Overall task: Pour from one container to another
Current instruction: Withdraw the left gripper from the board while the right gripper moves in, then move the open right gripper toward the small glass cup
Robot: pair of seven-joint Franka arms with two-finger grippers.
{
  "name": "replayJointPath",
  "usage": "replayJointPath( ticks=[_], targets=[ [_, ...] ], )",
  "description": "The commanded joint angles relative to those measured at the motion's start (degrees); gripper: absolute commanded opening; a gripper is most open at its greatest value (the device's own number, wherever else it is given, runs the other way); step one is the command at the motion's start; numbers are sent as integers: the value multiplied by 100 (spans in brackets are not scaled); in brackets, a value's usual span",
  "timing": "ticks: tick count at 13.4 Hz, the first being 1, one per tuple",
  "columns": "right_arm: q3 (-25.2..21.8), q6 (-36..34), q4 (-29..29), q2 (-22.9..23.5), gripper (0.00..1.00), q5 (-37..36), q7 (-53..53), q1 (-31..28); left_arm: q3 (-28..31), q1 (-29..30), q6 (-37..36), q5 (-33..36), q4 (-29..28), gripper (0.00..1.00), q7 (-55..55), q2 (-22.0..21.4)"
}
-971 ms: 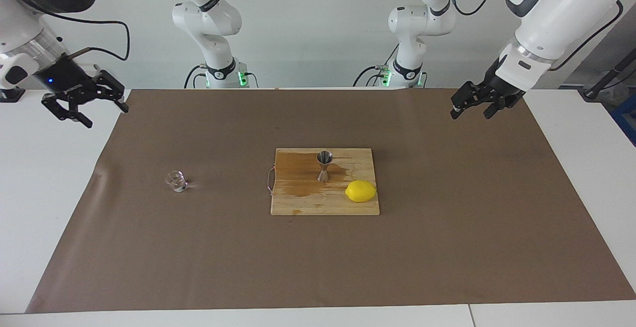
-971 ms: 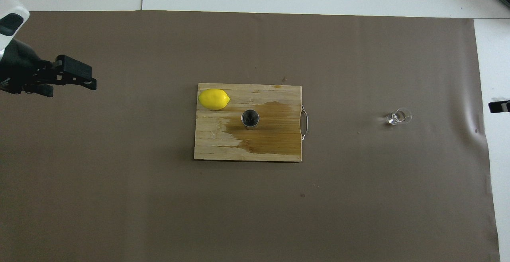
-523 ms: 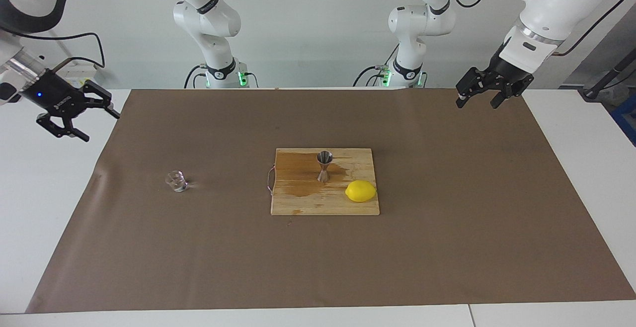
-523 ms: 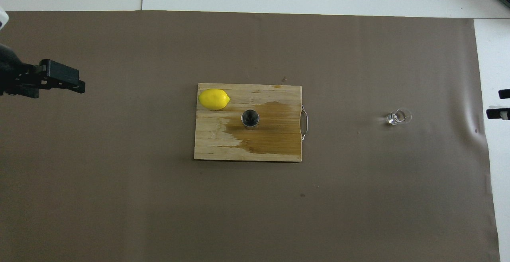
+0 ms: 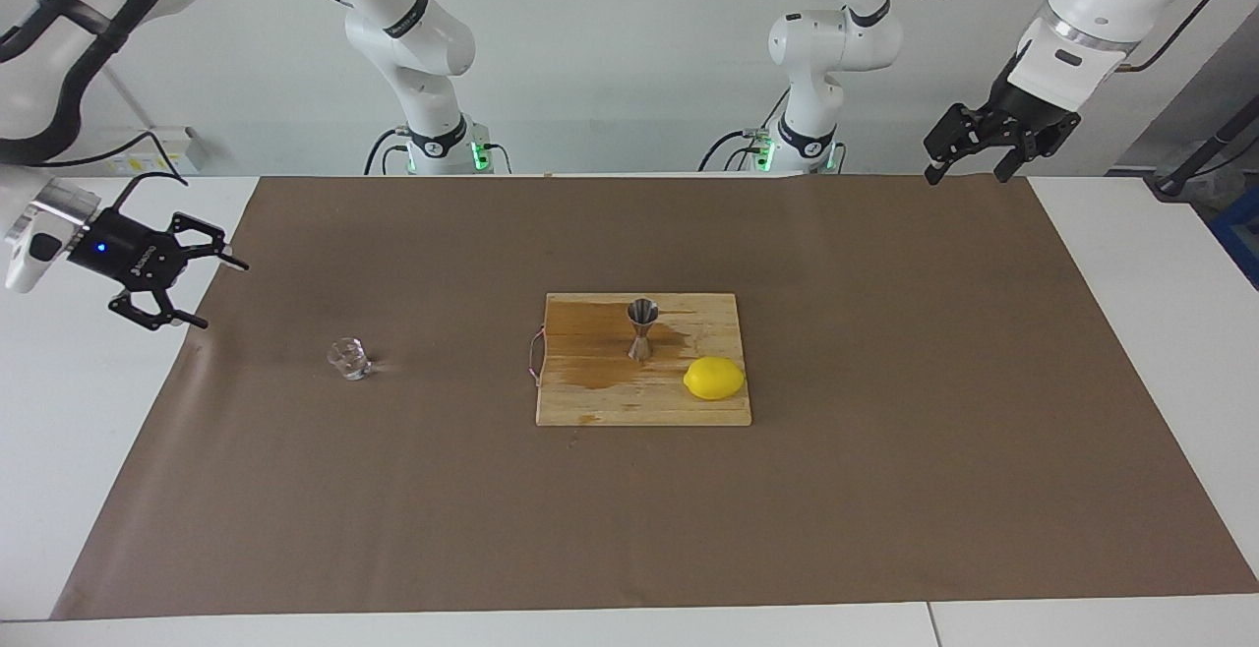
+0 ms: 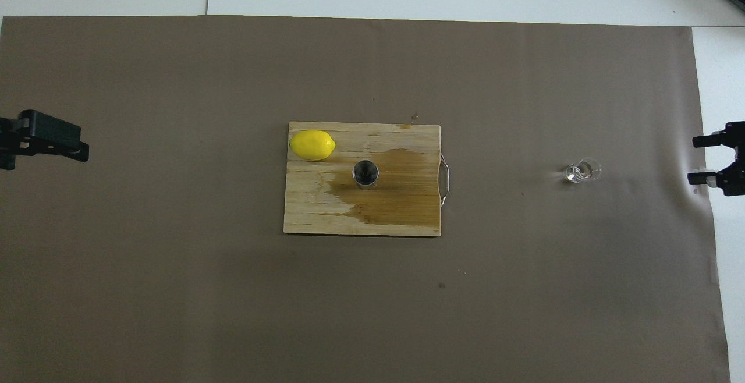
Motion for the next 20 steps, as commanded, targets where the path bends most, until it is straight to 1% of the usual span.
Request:
replayJointPath(
  ticks=[1,4,6,9,10,12,15,17,18,20],
  targets=[
    [39,-229,-28,270,100,428,-674,-222,50,-48,-192,146,-357,100,75,-309],
    [39,-475,-54,525,100,797,-1097,-231,59,-118,-122,304,-1095,100,66,-678],
    [39,-475,-141,587,100,886,-1299,-231,111,-127,44,304,-1429,100,74,-837],
    [39,-475,-221,833,100,1114,-1730,-258,138,-127,395,304,-2150,100,83,-1188],
    [48,-467,-256,895,100,1167,-1818,-231,182,-119,431,304,-2256,100,109,-1233],
    [48,-440,-370,1044,100,1430,-2194,-187,270,-127,449,313,-2301,100,119,-1277],
    [74,-414,-283,1316,100,1572,-2398,-187,296,-136,720,313,-2275,100,162,-1277],
    [109,-379,-274,1326,100,1598,-2477,-143,288,-84,940,321,-2275,100,162,-1277],
    [109,-353,-265,1378,100,1607,-2634,-4,279,-83,950,330,-2283,100,162,-1277],
    [109,-256,-274,1519,100,1774,-2908,59,279,-92,994,339,-2283,100,162,-1277]
  ],
)
